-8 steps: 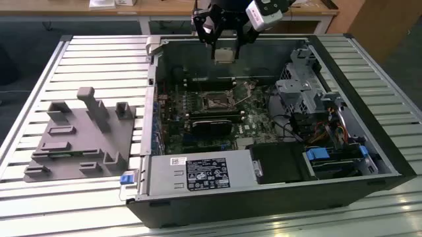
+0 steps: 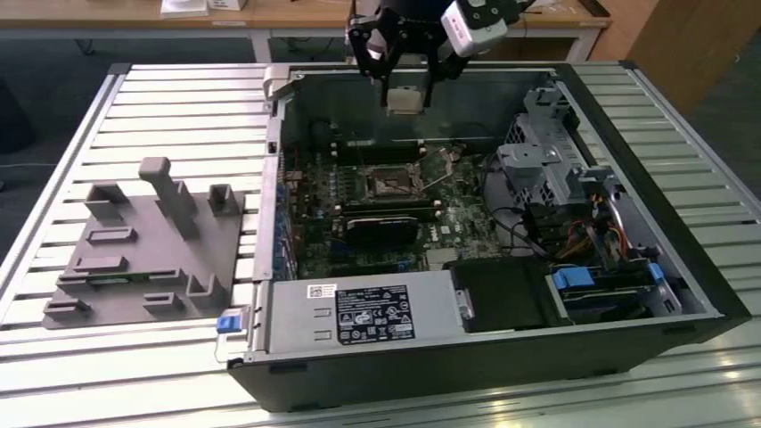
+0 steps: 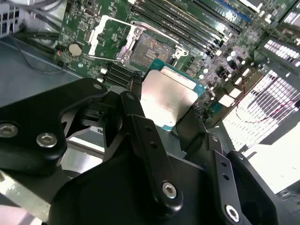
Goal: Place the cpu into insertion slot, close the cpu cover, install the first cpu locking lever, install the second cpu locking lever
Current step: 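Place the cpu into insertion slot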
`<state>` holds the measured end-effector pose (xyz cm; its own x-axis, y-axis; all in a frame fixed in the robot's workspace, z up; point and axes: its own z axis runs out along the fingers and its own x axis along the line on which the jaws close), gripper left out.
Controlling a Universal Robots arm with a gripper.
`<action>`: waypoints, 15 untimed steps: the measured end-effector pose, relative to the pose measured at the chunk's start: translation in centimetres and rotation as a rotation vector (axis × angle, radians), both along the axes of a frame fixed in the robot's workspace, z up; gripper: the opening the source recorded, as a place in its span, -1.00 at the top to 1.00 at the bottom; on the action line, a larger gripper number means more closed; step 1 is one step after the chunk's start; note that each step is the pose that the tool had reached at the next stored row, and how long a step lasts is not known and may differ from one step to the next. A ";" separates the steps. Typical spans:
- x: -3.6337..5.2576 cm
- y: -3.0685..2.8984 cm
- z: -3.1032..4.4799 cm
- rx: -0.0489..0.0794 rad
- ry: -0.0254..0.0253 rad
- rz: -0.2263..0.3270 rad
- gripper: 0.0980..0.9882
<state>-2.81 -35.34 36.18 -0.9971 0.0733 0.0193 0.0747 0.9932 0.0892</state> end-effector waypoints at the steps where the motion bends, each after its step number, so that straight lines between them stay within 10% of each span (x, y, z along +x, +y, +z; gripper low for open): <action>1: 0.00 0.00 -0.01 0.000 -0.0001 -0.018 0.00; 15: 0.00 0.00 -0.10 -0.001 0.0000 -0.229 0.00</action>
<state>-2.81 -35.34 36.08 -0.9543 0.2982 0.0191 0.2987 0.9503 0.0878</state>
